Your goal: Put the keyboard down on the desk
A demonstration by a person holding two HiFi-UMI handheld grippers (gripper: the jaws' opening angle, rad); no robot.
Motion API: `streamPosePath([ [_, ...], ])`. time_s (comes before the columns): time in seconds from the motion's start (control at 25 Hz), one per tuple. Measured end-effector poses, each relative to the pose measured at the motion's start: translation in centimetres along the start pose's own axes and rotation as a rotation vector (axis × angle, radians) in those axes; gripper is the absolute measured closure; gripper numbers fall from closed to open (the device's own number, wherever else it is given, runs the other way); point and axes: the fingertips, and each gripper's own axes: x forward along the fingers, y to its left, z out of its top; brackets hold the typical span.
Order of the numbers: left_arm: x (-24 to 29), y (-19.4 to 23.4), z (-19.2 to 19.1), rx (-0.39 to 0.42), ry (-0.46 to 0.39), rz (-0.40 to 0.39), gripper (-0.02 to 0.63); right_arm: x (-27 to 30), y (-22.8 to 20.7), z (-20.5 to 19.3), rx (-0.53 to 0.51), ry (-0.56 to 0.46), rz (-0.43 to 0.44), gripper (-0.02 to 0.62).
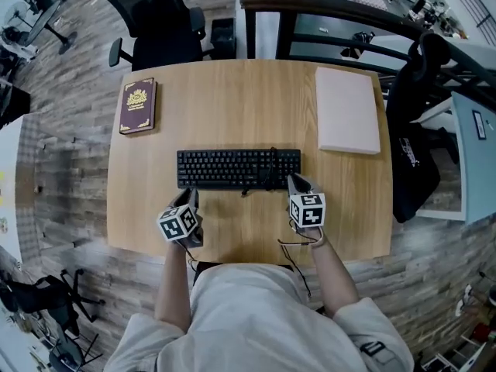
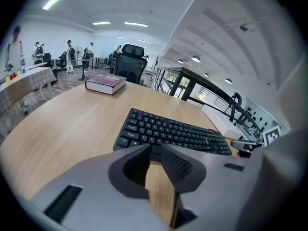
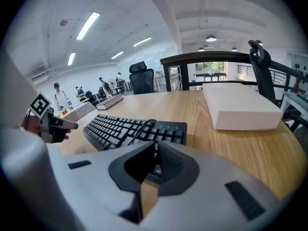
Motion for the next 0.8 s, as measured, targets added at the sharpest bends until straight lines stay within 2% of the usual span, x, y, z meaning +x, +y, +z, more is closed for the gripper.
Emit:
streamPosePath([
  [0.08,-0.6,-1.5,-0.6,0.004,-0.016,-0.005,0.570,-0.1,0.8,0.0,-0.031,-0.004,0.032,0.591],
  [0.16,-1.2,-2.7,-0.9,0.022,-0.022,-0.026,0.593,-0.3,1.6,0.1,-0.062,-0.010,0.055,0.591],
  [0.44,-2.6,-3.6,-1.1,-0.044,-0.069,-0.048,0.595,-1.1,5.1,-0.2,-0.113,-0.019,0.121,0.592],
  [0.64,-2.9,-4.4,-1.4,0.003,-0.056,-0.092,0.595,-1.7,7.3,-0.1,-0.163,-0.035,0.113,0.592],
  [0.8,-4.2,-4.6,-0.7,-0.005,-0.083,-0.155,0.595,-2.5,9.0,0.3,-0.189,-0.038,0.104,0.592],
])
